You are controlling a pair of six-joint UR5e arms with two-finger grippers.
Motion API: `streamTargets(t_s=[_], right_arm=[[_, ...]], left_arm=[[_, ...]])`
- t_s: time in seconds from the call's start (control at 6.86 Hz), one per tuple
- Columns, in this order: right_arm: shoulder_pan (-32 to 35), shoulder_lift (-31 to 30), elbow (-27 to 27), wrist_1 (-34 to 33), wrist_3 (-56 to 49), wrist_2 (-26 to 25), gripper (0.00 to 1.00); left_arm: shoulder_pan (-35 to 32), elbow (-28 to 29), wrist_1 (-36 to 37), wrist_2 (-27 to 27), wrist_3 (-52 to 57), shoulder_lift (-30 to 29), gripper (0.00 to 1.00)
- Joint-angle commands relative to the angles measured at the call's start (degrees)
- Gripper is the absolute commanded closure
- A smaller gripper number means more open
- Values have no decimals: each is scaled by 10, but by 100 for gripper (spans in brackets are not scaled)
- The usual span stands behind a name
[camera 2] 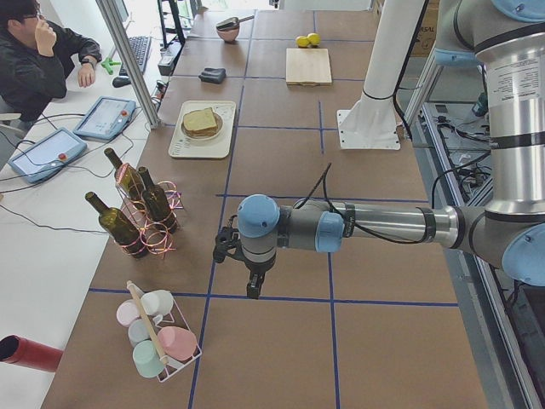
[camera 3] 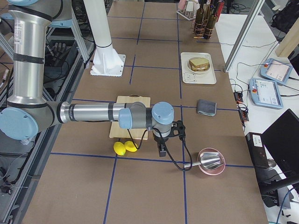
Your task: Make sandwich and place on tray
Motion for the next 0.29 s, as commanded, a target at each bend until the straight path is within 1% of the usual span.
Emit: streamTargets(t_s=[0.0,0.15], right_arm=[[0,3,2,1,2,-3,0],[0,2,1,0,2,-3,0]], left_arm=[[0,-3,0,0,0,1,0],[0,-4,0,0,0,1,0]])
